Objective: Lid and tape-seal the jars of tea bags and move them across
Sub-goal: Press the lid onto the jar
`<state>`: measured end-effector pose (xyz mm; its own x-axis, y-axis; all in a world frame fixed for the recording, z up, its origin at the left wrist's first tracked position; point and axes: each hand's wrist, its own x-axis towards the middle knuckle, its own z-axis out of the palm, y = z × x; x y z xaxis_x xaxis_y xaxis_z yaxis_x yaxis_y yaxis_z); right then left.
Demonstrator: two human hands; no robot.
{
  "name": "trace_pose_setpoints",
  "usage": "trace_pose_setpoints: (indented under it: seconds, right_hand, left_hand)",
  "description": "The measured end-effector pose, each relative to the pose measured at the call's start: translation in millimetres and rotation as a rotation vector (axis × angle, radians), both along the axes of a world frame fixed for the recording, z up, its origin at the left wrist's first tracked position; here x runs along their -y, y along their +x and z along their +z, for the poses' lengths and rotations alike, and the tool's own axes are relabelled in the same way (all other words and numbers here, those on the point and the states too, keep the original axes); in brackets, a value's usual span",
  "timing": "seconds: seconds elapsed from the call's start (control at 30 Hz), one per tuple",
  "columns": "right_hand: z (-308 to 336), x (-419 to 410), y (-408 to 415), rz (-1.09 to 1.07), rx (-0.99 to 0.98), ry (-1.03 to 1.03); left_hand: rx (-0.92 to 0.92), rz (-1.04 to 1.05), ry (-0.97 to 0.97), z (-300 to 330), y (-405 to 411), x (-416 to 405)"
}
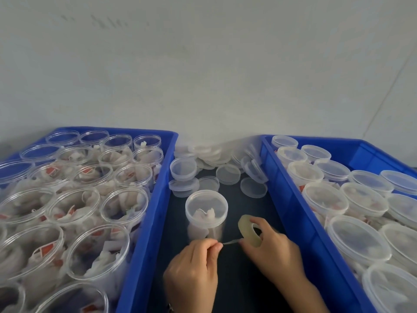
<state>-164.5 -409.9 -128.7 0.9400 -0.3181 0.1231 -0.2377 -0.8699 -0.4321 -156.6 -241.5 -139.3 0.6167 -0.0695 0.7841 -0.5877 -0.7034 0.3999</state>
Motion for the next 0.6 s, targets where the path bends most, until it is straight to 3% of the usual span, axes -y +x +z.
trace_pose_setpoints:
  seconds: [0.23,0.6]
  right_hand:
    - [9,-13,19,0.031,0.142,-0.217]
    - [14,-10,44,-0.014,0.24,-0.257]
  left_hand:
    - [-0.172,0.144,-0.234,3,6,1]
    - [-0.312,0.183,-0.359,-3,20,-4]
